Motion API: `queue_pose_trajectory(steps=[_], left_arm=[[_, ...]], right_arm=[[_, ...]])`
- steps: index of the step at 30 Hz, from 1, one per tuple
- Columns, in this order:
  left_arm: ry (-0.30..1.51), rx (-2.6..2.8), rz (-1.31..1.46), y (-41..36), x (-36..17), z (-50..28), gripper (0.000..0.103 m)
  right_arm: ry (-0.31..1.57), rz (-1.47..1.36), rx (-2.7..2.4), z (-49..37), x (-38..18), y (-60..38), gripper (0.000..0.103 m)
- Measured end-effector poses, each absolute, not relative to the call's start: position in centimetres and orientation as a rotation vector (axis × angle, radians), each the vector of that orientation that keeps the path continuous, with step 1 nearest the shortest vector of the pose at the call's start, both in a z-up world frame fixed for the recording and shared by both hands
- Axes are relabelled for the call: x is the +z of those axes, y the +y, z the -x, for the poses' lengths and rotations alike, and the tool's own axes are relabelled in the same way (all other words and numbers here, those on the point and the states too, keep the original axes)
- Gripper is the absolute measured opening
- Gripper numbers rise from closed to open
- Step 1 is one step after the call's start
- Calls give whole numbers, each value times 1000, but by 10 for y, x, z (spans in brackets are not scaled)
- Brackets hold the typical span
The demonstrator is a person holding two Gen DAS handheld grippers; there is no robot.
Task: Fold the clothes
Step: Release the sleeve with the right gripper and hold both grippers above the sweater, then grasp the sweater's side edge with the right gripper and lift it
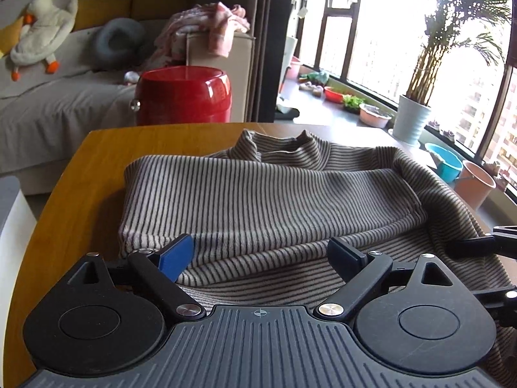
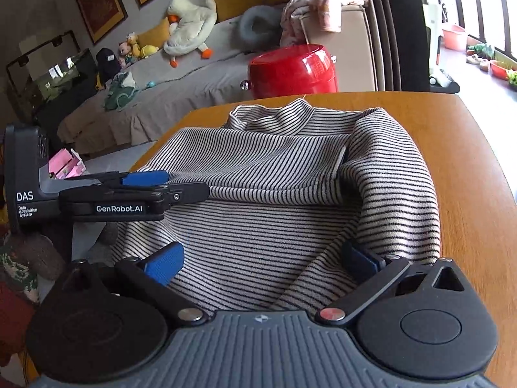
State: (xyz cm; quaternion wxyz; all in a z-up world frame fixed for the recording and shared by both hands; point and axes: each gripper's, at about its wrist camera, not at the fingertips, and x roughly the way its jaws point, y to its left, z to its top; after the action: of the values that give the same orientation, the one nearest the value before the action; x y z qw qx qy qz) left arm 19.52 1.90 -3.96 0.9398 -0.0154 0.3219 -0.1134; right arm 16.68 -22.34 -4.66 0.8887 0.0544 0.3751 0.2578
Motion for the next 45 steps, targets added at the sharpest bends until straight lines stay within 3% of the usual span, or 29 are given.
queue_pose_trajectory(steps=[15, 45], left_arm=[[660, -240, 33, 20, -40, -191, 101], [656, -253, 40, 19, -44, -187, 103]], right_arm=[[767, 191, 400, -151, -52, -176, 103], [738, 201, 345, -141, -54, -172, 103]])
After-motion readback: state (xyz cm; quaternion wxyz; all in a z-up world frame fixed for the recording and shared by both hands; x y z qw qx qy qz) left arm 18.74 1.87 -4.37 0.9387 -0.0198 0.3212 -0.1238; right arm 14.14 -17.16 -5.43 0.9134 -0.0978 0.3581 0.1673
